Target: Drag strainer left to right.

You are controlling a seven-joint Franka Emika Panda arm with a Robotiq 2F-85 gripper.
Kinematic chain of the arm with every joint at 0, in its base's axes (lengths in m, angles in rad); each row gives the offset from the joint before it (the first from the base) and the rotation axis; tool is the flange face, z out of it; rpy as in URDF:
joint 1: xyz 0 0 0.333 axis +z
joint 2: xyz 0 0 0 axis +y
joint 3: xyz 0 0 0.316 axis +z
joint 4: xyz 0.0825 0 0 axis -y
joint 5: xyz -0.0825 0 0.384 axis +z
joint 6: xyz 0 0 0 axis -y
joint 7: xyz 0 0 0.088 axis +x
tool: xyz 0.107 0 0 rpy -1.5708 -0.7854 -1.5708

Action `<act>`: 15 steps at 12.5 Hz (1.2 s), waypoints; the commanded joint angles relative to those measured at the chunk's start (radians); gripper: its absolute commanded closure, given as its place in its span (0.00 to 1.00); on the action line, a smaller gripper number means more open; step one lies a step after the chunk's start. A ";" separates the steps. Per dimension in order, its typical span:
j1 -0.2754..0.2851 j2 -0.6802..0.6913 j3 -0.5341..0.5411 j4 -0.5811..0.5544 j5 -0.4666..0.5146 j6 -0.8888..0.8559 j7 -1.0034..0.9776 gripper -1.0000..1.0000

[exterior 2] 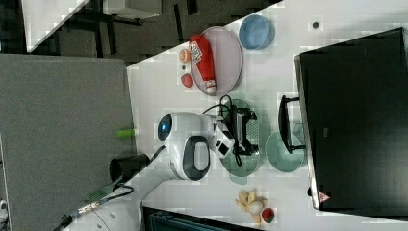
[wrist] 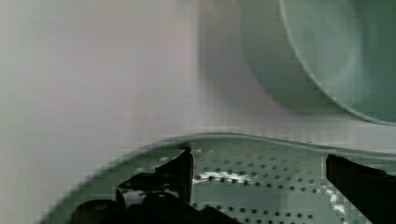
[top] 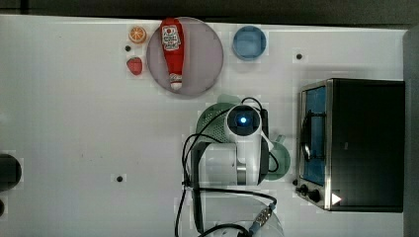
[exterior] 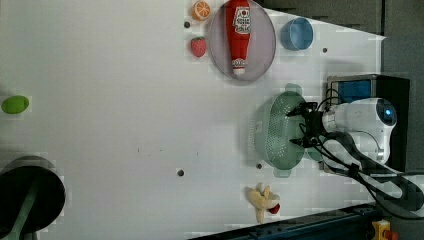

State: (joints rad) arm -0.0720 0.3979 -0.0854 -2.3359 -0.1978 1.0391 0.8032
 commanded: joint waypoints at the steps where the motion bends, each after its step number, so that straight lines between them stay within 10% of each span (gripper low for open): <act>1: 0.019 -0.030 -0.035 0.001 0.014 0.009 -0.053 0.00; 6: 0.020 -0.264 0.009 -0.003 0.015 -0.113 -0.406 0.00; 15: 0.026 -0.653 0.079 0.320 0.173 -0.878 -0.718 0.00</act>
State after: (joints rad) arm -0.0552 -0.2546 -0.0054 -2.0059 -0.0417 0.2126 0.1987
